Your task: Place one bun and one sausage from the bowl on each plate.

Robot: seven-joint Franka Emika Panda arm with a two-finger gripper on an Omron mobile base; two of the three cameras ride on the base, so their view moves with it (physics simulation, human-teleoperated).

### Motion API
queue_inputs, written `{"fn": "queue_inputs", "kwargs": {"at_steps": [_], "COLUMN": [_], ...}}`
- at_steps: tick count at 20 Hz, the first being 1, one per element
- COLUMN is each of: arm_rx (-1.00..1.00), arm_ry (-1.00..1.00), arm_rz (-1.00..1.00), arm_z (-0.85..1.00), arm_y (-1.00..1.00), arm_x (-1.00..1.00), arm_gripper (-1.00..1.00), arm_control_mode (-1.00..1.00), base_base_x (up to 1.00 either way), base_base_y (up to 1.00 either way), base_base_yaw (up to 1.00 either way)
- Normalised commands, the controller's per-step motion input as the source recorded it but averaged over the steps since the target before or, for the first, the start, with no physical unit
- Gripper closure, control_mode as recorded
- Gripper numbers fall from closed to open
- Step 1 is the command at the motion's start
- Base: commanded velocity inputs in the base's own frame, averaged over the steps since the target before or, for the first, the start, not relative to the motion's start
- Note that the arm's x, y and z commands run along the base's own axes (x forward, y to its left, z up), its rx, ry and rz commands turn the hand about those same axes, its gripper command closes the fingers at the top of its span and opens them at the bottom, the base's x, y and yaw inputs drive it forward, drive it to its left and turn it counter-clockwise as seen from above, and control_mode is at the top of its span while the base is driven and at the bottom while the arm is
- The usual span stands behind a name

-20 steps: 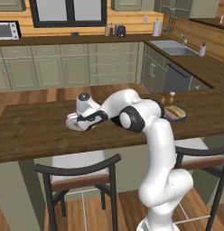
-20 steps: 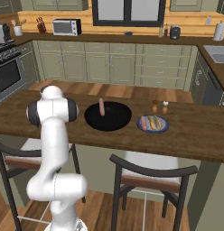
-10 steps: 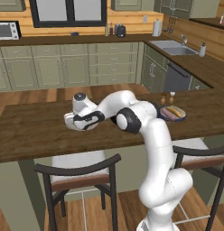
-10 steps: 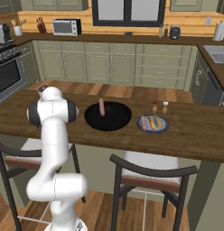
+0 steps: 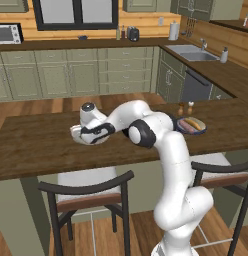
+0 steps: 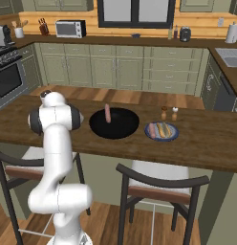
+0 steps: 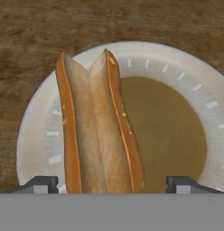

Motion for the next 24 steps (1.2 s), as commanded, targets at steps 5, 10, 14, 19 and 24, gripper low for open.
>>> {"fn": "queue_inputs", "kwargs": {"at_steps": [5, 10, 14, 19, 24], "arm_rx": [-0.03, -0.02, -0.01, 0.0, 0.0], "arm_ry": [0.02, 0.0, -0.16, -0.1, 0.05], "arm_rz": [0.0, 0.0, 0.0, 0.0, 0.0], "arm_z": [0.28, 0.92, 0.47, 0.76, 0.52], "arm_y": [-0.01, -0.12, -0.95, -1.0, -1.0], "arm_x": [0.0, -0.06, -0.81, -0.53, -0.16], "arm_gripper": [-1.0, -1.0, -1.0, -1.0, -1.0], "arm_control_mode": [-1.0, -1.0, -1.0, -1.0, -1.0], "base_base_x": [0.0, 0.0, 0.0, 0.0, 0.0], "base_base_y": [0.0, 0.0, 0.0, 0.0, 0.0], "base_base_yaw": [0.0, 0.0, 0.0, 0.0, 0.0]}}
